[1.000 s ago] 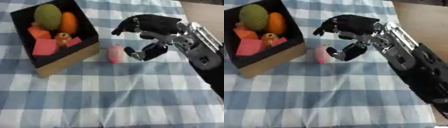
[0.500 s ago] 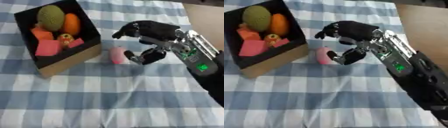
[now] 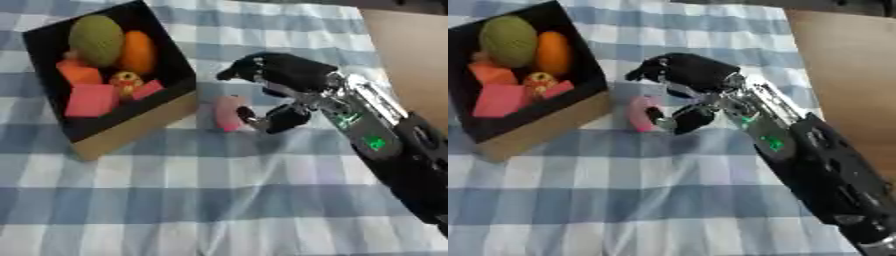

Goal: Pick up objects on the table and place them in the box.

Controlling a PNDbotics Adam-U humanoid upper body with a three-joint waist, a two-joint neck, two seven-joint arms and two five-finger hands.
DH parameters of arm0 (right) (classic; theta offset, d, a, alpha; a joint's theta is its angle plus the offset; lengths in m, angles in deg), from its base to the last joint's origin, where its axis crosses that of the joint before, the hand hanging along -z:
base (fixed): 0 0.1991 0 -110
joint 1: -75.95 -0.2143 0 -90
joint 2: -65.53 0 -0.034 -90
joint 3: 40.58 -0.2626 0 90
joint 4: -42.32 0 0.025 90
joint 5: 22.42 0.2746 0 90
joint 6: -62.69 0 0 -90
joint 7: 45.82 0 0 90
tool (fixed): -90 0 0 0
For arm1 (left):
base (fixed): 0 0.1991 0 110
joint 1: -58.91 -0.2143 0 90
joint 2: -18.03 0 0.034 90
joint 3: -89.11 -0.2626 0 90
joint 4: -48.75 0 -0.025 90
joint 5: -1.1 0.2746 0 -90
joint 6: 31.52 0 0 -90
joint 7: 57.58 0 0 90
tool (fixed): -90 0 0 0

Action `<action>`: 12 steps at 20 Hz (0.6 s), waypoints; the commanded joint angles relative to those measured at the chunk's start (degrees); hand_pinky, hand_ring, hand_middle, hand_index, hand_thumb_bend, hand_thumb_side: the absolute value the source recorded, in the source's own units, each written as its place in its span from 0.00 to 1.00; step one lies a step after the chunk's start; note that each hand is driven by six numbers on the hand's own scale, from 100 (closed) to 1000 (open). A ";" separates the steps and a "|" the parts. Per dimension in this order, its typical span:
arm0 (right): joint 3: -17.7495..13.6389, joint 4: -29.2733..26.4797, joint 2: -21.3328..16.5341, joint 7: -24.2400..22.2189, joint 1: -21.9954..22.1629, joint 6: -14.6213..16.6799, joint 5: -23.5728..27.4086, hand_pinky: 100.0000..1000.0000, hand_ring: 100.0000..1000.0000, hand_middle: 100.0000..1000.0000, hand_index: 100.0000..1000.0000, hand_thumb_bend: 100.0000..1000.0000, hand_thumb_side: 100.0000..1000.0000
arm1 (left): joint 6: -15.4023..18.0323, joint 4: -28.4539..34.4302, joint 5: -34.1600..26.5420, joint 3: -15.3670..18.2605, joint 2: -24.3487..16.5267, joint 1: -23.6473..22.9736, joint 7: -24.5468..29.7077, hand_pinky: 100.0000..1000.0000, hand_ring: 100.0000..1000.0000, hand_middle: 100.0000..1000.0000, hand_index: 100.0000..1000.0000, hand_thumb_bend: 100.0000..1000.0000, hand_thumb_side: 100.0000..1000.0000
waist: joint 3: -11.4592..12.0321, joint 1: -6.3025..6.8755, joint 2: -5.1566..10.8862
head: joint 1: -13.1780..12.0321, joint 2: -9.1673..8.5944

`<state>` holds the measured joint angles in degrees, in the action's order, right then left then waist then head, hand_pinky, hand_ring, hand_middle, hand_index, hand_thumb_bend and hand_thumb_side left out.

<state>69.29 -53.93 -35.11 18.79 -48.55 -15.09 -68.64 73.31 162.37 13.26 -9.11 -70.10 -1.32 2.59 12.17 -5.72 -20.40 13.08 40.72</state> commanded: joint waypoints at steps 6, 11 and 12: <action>-0.61 3.06 0.96 -1.59 -1.68 -0.20 -1.10 0.90 0.87 0.77 0.94 0.08 0.00 | -0.28 0.98 -0.27 0.06 -0.87 0.37 0.18 0.71 0.89 0.73 0.77 0.51 0.58 | -0.02 1.28 0.53 | 1.12 -0.51; -0.65 5.46 1.78 -0.66 -2.24 -0.32 -3.10 0.90 0.87 0.77 0.94 0.10 0.02 | -0.33 0.98 -0.34 0.02 -0.83 0.35 0.27 0.71 0.89 0.73 0.77 0.51 0.58 | 0.00 1.39 0.46 | 1.46 -0.56; -0.64 5.92 2.00 -0.52 -2.32 -0.18 -3.44 0.90 0.87 0.77 0.94 0.09 0.03 | -0.34 0.98 -0.36 0.00 -0.81 0.35 0.29 0.71 0.89 0.73 0.77 0.51 0.58 | 0.02 1.42 0.42 | 1.52 -0.57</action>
<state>69.22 -48.17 -32.66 17.92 -49.91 -15.30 -71.35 73.00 162.37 13.15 -9.13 -70.10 -1.36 2.79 12.17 -5.40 -20.40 14.29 40.71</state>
